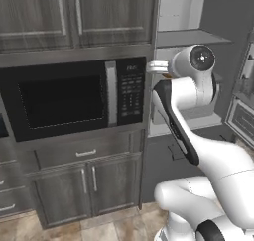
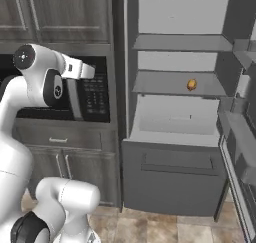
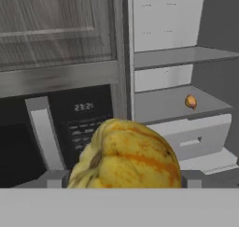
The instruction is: Place one squash and one chicken drumstick in each tupperware on the nearby counter, to pack two identical lunches.
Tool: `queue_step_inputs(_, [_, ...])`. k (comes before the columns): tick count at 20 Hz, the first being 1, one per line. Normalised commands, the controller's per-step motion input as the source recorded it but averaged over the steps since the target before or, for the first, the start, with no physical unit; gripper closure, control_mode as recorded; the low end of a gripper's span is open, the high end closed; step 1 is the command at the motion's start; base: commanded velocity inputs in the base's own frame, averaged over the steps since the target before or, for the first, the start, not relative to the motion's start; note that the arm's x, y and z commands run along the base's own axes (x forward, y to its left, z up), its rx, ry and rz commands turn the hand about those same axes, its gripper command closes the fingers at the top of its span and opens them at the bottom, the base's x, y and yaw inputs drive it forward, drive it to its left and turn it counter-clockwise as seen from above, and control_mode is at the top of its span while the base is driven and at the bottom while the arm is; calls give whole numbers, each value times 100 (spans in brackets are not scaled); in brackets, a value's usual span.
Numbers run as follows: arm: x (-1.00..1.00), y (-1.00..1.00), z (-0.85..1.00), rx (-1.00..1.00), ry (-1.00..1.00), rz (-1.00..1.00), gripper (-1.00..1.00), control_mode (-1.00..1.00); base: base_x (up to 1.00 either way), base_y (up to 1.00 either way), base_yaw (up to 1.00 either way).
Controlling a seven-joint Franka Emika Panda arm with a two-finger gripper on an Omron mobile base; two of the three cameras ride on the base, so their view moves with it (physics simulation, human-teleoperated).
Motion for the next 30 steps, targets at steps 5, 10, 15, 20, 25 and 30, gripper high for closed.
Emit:
queue_step_inputs(5, [0,0,0,0,0,0,100,100,-8,100,0])
queue_step_inputs(10, [0,0,0,0,0,0,100,100,0,100,0])
queue_step_inputs(15, [0,0,0,0,0,0,100,100,-11,100,4])
queue_step_inputs(20, [0,0,0,0,0,0,100,100,-6,100,27])
queue_step_inputs(25, [0,0,0,0,0,0,100,100,1,100,44])
queue_step_inputs(30, [0,0,0,0,0,0,100,100,19,100,49])
